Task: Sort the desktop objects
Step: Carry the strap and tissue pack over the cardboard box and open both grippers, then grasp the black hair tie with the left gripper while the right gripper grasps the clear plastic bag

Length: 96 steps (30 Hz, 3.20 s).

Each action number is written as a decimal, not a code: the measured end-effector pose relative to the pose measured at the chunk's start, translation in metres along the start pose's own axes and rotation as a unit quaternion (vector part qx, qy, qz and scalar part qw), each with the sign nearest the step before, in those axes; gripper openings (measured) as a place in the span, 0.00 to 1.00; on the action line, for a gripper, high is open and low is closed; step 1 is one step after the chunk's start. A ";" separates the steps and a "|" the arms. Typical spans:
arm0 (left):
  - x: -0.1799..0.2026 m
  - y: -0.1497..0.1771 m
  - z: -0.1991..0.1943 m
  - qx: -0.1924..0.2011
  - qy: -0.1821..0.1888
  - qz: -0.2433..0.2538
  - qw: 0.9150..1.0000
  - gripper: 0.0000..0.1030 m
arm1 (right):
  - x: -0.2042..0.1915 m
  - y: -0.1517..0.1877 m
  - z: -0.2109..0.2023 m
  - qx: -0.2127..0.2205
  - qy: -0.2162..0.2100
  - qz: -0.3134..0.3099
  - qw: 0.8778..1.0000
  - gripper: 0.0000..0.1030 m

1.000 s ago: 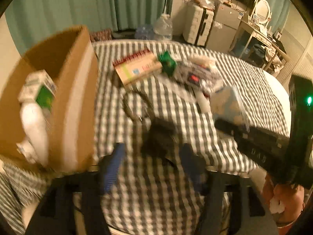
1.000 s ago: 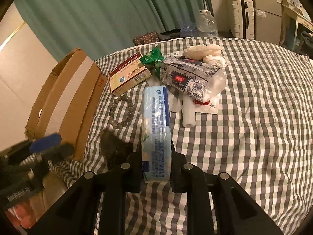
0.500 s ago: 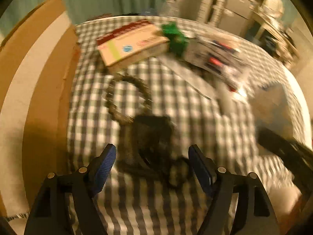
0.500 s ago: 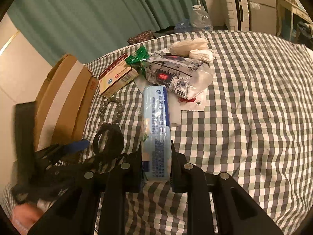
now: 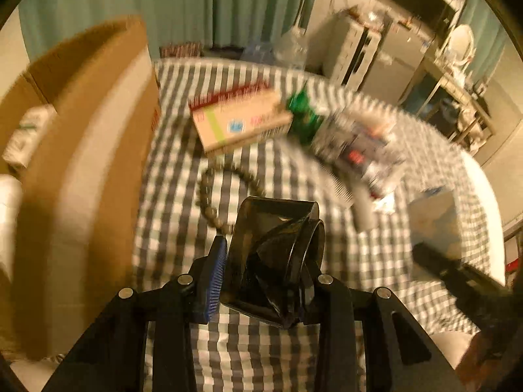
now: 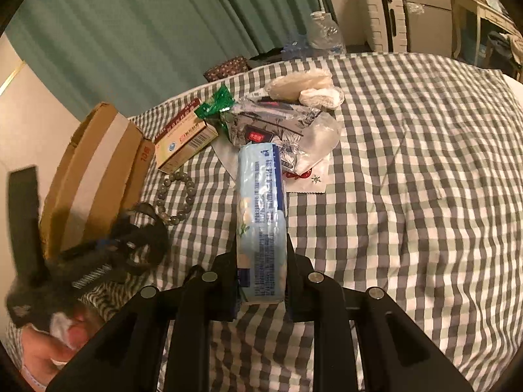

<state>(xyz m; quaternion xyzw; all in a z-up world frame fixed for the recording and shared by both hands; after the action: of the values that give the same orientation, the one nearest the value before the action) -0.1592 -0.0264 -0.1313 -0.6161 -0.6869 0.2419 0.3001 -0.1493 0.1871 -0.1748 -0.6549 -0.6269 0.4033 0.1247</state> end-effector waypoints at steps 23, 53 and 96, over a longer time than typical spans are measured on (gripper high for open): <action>-0.149 -0.094 -0.141 0.142 -0.026 -0.081 0.986 0.35 | -0.219 -0.025 -0.070 0.033 -0.119 -0.114 0.986 0.19; -0.211 -0.051 -0.113 0.067 -0.076 -0.062 0.993 0.89 | -0.281 -0.048 0.006 0.024 -0.074 -0.145 0.986 0.57; 0.013 0.017 0.034 -0.033 0.087 0.100 0.991 0.07 | -0.001 -0.071 0.044 0.068 0.058 -0.092 0.992 0.67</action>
<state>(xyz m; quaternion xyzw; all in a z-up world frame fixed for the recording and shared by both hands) -0.1721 -0.0099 -0.1655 -0.7101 -0.6005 0.1938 0.3124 -0.2304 0.1841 -0.1558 -0.6071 -0.6473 0.3927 0.2416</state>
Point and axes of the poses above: each gripper's, at about its wrist camera, not at the fingertips, and z roughly the way its jaws point, x to its right, y to its underside, the point moved 1 cm from there along z, roughly the way its jaws point, and after that the axes turned 14 degrees about x, right-handed, at the moved point
